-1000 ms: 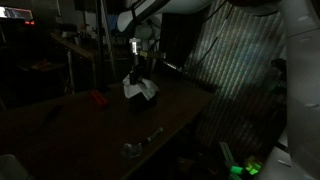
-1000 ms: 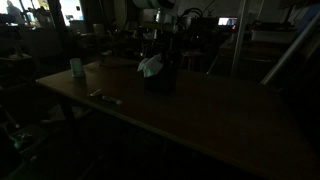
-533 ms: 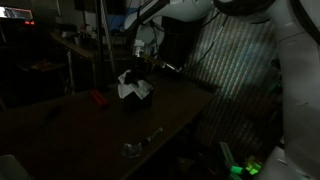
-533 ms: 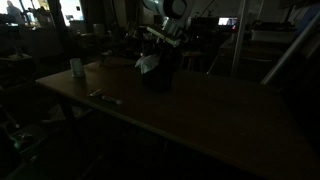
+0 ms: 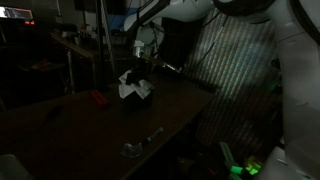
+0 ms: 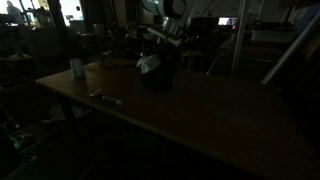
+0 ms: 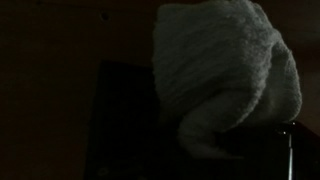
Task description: Shove the cloth into the black box
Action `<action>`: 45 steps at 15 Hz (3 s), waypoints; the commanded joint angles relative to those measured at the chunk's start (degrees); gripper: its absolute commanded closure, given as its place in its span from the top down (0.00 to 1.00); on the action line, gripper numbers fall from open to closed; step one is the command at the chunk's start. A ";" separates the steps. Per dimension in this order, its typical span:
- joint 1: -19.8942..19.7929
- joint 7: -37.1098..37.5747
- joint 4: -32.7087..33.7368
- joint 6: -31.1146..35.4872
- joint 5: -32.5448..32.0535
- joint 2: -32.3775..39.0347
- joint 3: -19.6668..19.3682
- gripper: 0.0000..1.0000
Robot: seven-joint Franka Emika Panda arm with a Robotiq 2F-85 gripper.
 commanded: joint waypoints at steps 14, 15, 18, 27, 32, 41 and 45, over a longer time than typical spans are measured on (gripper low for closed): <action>3.72 -0.23 -3.35 5.45 -9.26 -14.02 -0.37 0.66; 3.81 -0.34 -3.68 5.74 -9.05 -14.09 -0.33 0.58; 4.01 -0.37 -4.87 6.02 -8.99 -13.75 -0.34 0.33; 3.94 -0.69 -7.07 5.89 -9.12 -12.13 -0.39 0.00; 3.70 -1.50 -6.46 8.58 -9.15 -9.48 -0.42 0.00; 3.40 -4.04 -4.17 11.10 -9.34 -3.03 0.14 0.00; 3.37 -4.42 -4.13 10.66 -8.87 -1.67 0.57 0.00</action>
